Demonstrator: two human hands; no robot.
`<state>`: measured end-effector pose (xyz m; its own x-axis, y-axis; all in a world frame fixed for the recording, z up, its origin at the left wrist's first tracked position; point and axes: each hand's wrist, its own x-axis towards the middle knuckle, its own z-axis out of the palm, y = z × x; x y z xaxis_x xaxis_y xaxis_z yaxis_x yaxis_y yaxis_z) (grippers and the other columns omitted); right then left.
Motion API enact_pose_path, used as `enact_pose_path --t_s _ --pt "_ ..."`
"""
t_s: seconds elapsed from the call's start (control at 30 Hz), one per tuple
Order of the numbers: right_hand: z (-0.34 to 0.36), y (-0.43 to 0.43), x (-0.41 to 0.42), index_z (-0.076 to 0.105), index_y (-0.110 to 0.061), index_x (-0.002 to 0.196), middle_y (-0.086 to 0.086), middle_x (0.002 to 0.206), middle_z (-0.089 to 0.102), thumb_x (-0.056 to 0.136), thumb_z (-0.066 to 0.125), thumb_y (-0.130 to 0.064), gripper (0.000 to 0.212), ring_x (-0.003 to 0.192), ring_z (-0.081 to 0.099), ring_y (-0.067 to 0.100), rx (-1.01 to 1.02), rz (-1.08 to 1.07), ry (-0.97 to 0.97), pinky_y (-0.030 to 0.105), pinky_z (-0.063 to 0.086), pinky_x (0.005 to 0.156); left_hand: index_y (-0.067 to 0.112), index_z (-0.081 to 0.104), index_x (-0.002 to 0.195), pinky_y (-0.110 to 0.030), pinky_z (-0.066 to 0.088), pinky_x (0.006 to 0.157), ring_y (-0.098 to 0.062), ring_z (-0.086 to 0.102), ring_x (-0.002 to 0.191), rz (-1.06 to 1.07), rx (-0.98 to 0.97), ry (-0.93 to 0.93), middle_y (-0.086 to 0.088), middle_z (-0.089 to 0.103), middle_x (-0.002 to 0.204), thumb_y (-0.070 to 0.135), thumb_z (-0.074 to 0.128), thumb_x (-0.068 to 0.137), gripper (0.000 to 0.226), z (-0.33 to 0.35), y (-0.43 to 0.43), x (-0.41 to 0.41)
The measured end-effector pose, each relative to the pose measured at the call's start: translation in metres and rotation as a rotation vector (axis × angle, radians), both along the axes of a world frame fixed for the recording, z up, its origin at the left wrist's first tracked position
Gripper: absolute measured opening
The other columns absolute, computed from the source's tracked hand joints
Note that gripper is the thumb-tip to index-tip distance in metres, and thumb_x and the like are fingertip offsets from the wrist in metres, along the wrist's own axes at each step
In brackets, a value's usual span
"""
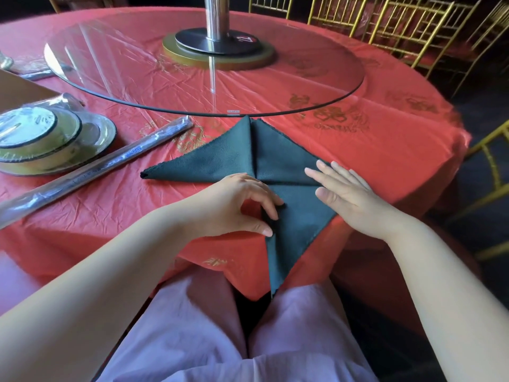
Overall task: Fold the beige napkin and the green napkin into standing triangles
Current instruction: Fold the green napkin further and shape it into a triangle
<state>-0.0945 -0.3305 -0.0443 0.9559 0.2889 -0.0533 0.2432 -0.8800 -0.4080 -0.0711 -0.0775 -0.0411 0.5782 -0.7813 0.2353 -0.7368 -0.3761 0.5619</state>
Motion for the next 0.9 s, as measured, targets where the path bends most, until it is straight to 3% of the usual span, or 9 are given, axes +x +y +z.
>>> enact_pose_path --t_s 0.1,0.2,0.3,0.4,0.5,0.63,0.77,0.83,0.9 --pt "0.0 -0.003 -0.001 0.031 -0.058 0.125 -0.02 0.15 0.024 0.069 0.008 -0.088 0.068 0.137 0.004 -0.012 0.279 -0.041 -0.031 0.015 -0.004 0.112 0.019 0.074 0.079 -0.016 0.037 0.092 0.002 0.055 0.098 0.035 -0.046 0.01 0.006 0.069 0.104 0.035 0.07 0.071 0.019 -0.003 -0.004 0.002" --pt "0.002 -0.008 -0.003 0.049 -0.05 0.12 -0.023 0.142 0.038 0.07 0.012 -0.088 0.073 0.136 0.012 -0.014 0.468 -0.063 -0.013 0.031 0.0 0.118 0.019 0.073 0.077 -0.008 0.036 0.087 0.006 0.055 0.092 0.056 -0.052 0.027 0.006 0.07 0.099 0.033 0.069 0.073 0.015 -0.003 -0.008 0.002" --pt "0.003 -0.011 -0.004 0.06 -0.048 0.113 -0.026 0.132 0.05 0.073 0.014 -0.085 0.071 0.136 0.017 -0.011 0.595 -0.051 0.016 0.039 0.002 0.118 0.021 0.069 0.078 -0.012 0.042 0.075 0.001 0.06 0.081 0.152 -0.105 0.109 0.008 0.07 0.085 0.031 0.066 0.079 0.011 0.003 -0.012 0.004" --pt "0.0 -0.012 -0.002 0.066 -0.051 0.101 -0.034 0.119 0.057 0.07 0.022 -0.088 0.066 0.133 0.026 -0.011 0.753 -0.064 0.029 0.032 0.009 0.117 0.021 0.057 0.077 -0.017 0.036 0.059 0.001 0.052 0.061 0.323 -0.165 0.05 0.011 0.056 0.067 0.021 0.06 0.088 0.011 0.009 -0.023 0.014" --pt "-0.005 -0.012 0.004 0.07 -0.037 0.097 -0.023 0.108 0.066 0.061 0.03 -0.092 0.076 0.124 0.044 -0.005 0.872 -0.13 -0.006 0.02 0.026 0.111 0.015 0.054 0.081 -0.025 0.032 0.063 -0.015 0.048 0.069 0.458 -0.158 0.012 0.002 0.053 0.073 0.021 0.053 0.092 0.012 0.012 -0.036 0.029" --pt "-0.004 -0.008 0.002 0.053 -0.029 0.116 -0.008 0.116 0.062 0.075 0.044 -0.076 0.064 0.108 0.055 -0.009 0.81 -0.115 -0.046 0.007 0.038 0.091 0.006 0.057 0.091 -0.024 0.026 0.063 -0.02 0.048 0.079 0.601 -0.14 0.019 -0.003 0.052 0.082 0.022 0.05 0.094 0.017 0.012 -0.045 0.05" --pt "-0.011 -0.013 0.006 0.05 -0.031 0.122 -0.01 0.12 0.06 0.07 0.067 -0.049 0.058 0.116 0.054 0.011 0.493 -0.134 -0.131 0.034 0.04 0.102 0.002 0.055 0.103 -0.029 0.031 0.071 -0.03 0.054 0.1 0.766 -0.117 0.057 -0.017 0.061 0.102 0.023 0.044 0.096 0.025 0.012 -0.05 0.067" --pt "-0.015 -0.012 0.008 0.051 -0.026 0.124 -0.006 0.117 0.06 0.071 0.07 -0.042 0.059 0.113 0.054 0.02 0.363 -0.198 -0.254 0.039 0.041 0.1 0.001 0.054 0.105 -0.032 0.033 0.077 -0.032 0.053 0.105 0.825 -0.104 0.068 -0.019 0.061 0.109 0.024 0.042 0.096 0.027 0.011 -0.052 0.071" --pt "-0.014 -0.008 0.012 0.053 -0.021 0.122 0.002 0.11 0.063 0.076 0.068 -0.034 0.051 0.107 0.055 0.025 0.388 -0.292 -0.327 0.038 0.042 0.095 0.002 0.054 0.105 -0.032 0.035 0.079 -0.033 0.053 0.107 0.862 -0.101 0.085 -0.019 0.061 0.112 0.024 0.042 0.096 0.027 0.009 -0.054 0.071"
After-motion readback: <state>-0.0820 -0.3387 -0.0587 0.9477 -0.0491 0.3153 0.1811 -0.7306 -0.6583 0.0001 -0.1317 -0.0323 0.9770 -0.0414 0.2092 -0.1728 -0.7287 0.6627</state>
